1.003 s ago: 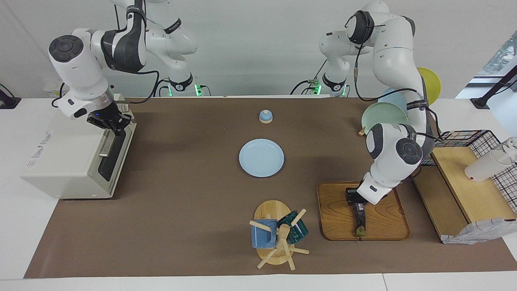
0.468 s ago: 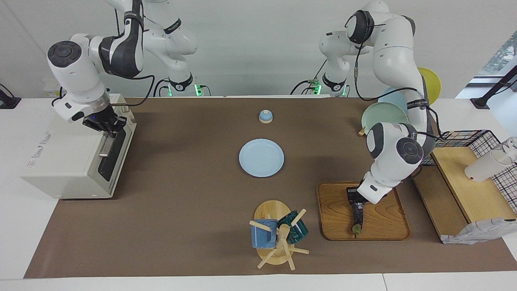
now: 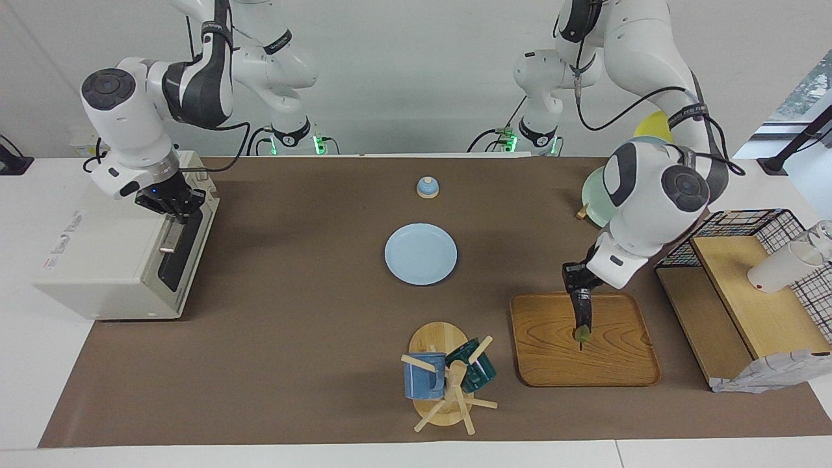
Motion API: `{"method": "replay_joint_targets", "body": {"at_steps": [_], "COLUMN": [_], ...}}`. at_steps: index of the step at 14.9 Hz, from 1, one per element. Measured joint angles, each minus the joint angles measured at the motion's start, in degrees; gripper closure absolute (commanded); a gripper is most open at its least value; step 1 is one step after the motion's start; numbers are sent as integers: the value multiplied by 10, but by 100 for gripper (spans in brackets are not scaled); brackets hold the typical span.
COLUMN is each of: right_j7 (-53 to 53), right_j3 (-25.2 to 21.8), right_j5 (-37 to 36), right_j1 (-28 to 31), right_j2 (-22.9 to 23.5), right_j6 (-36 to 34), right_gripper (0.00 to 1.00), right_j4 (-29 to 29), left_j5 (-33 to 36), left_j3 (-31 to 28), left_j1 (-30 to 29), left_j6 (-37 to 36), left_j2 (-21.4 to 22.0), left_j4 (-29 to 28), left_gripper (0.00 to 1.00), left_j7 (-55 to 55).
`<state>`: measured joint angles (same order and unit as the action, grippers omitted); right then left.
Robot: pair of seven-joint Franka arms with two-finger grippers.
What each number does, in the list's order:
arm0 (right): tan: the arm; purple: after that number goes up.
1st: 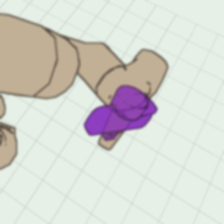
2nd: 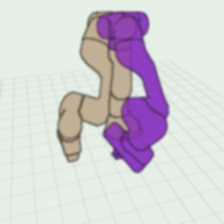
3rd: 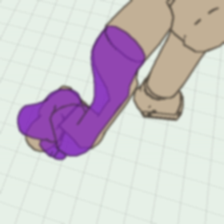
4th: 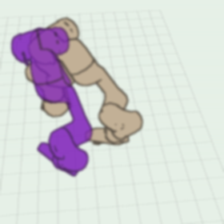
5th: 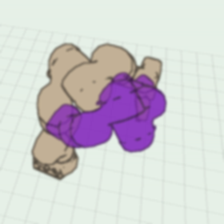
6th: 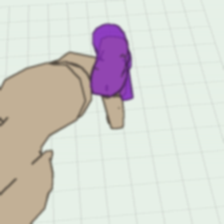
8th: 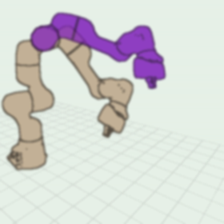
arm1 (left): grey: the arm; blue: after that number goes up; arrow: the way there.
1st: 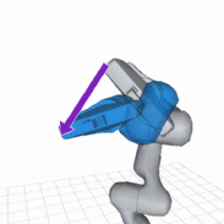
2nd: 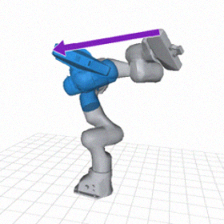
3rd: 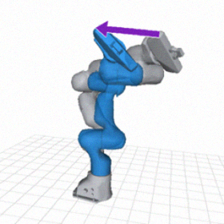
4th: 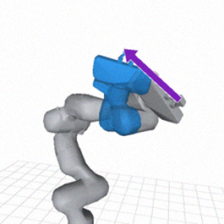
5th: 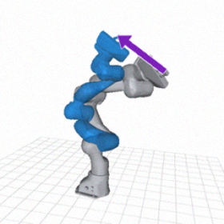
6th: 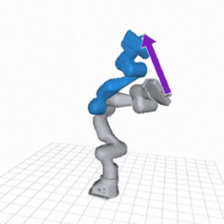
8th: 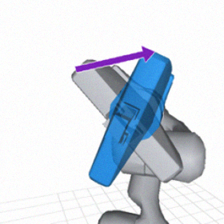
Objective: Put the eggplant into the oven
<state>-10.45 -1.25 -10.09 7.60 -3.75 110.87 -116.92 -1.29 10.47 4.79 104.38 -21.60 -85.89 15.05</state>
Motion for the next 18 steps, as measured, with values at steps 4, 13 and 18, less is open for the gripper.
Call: {"method": "replay_joint_targets", "body": {"at_steps": [4,13,18], "right_j7": [0,0,1], "right_j3": [0,7,10], "right_j5": [1,49,65], "right_j1": [0,-15,-58], "right_j2": [-1,-3,21], "right_j6": [2,20,98], "right_gripper": [100,100,100], "right_j4": [-2,-22,-57], "left_j5": [-10,-31,-31], "left_j3": [4,5,4], "left_j1": [94,250,269], "left_j6": [-13,216,260], "left_j2": [43,88,62], "left_j4": [-40,-246,-259], "left_gripper": [100,100,100], "left_j7": [133,284,297]}}
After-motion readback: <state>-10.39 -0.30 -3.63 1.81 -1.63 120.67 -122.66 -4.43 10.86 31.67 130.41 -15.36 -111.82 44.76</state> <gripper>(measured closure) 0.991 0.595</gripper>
